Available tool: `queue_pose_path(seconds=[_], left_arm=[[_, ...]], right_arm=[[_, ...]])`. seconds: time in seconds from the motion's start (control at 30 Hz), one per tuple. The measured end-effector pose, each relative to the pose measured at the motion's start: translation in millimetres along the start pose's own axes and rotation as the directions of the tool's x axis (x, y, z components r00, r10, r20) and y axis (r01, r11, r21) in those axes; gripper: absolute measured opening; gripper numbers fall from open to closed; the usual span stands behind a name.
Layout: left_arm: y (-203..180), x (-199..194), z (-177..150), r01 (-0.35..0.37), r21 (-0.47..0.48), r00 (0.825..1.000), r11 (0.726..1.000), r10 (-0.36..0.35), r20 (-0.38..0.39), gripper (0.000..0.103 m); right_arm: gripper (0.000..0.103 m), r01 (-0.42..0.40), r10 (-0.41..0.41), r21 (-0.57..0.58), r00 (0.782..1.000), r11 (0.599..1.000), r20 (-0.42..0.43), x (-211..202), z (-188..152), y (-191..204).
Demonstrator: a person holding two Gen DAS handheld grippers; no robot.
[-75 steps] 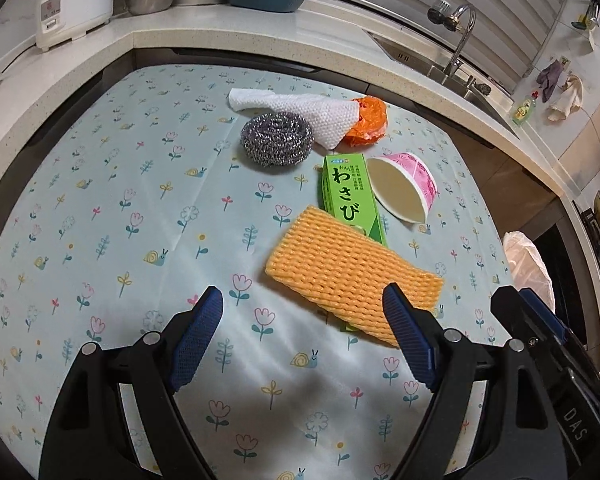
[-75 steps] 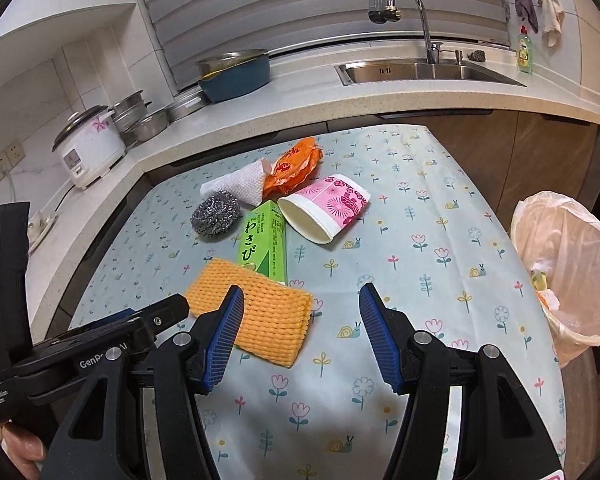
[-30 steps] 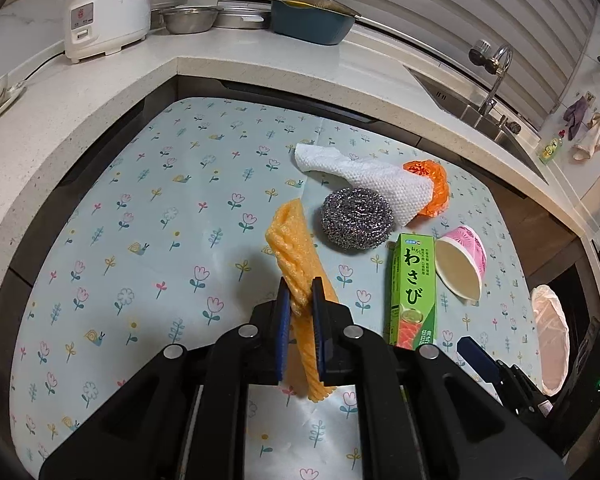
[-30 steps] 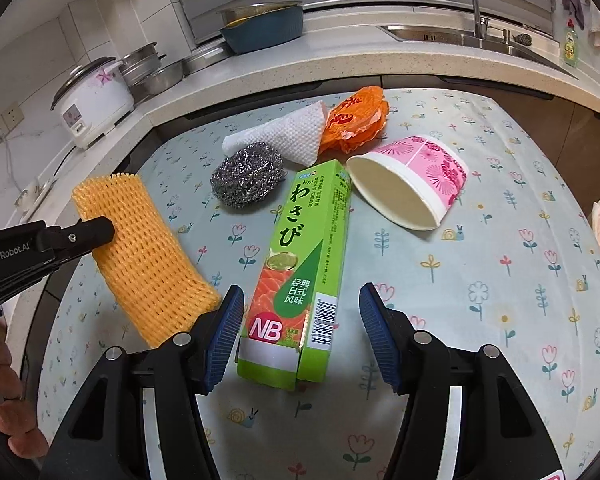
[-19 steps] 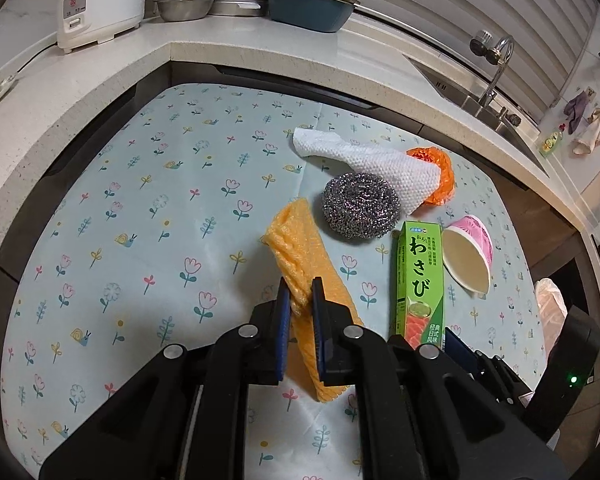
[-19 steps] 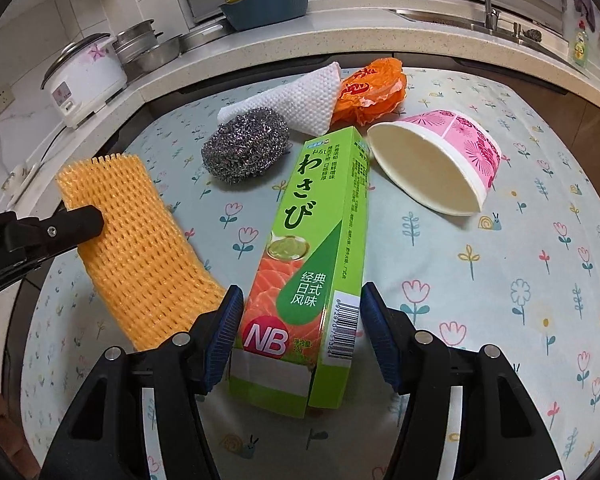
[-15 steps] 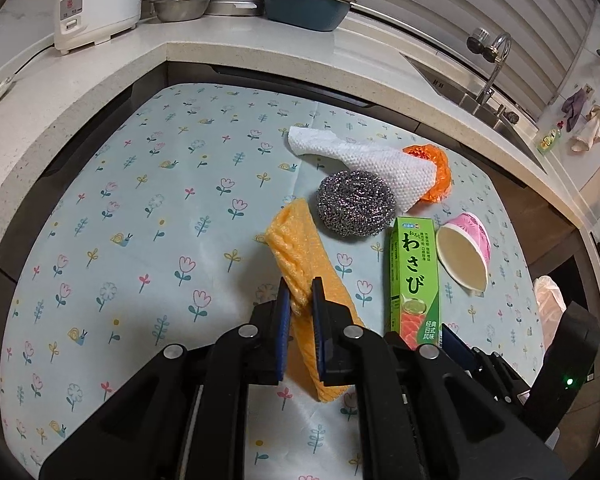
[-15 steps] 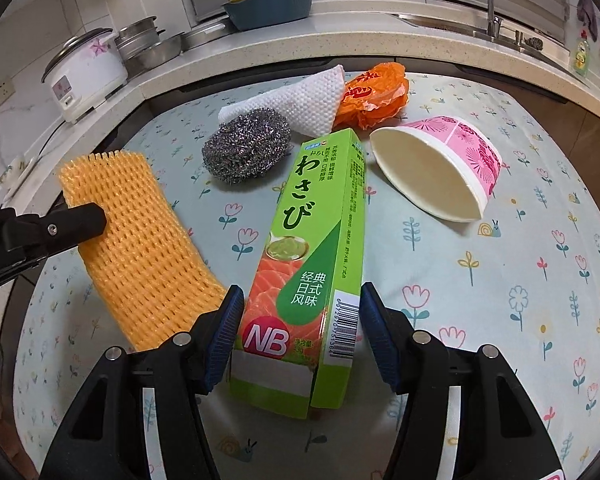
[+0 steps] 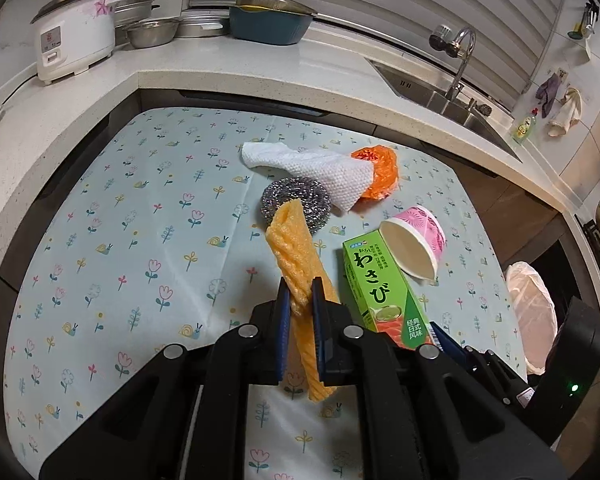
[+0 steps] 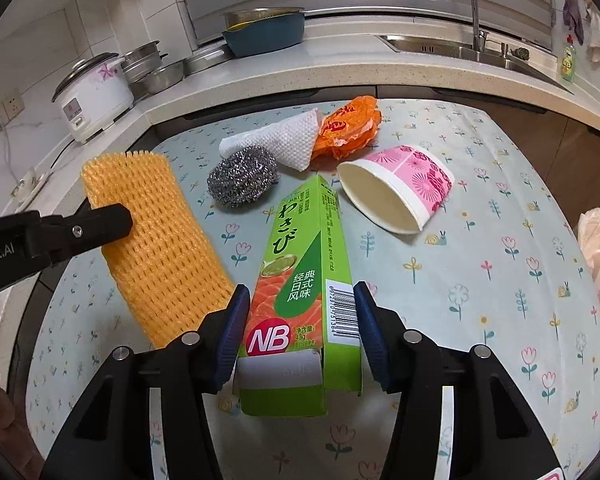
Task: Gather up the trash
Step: 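Grasp the green wasabi box with the right tool while the left holds the sponge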
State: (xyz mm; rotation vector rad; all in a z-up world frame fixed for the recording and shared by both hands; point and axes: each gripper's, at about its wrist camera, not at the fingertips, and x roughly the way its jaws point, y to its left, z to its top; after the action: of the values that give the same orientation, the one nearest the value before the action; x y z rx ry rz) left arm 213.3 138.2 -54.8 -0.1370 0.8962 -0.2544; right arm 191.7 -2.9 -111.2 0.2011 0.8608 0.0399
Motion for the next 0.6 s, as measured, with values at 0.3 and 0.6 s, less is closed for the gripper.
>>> queue_pose_path(seconds=[0.3, 0.6], left_arm=[[-15.4, 3.7, -19.0, 0.011, 0.017, 0.999, 1.0, -0.01, -0.04, 0.01], [-8.3, 18.3, -22.7, -0.007, 0.012, 0.998, 1.0, 0.008, -0.067, 0.01]], right_arm=[[0.058, -0.04, 0.045, 0.063, 0.996, 0.997, -0.072, -4.2, -17.5, -24.3], [0.059, -0.027, 0.035, 0.073, 0.993, 0.997, -0.111, 23.1, -13.1, -26.6]])
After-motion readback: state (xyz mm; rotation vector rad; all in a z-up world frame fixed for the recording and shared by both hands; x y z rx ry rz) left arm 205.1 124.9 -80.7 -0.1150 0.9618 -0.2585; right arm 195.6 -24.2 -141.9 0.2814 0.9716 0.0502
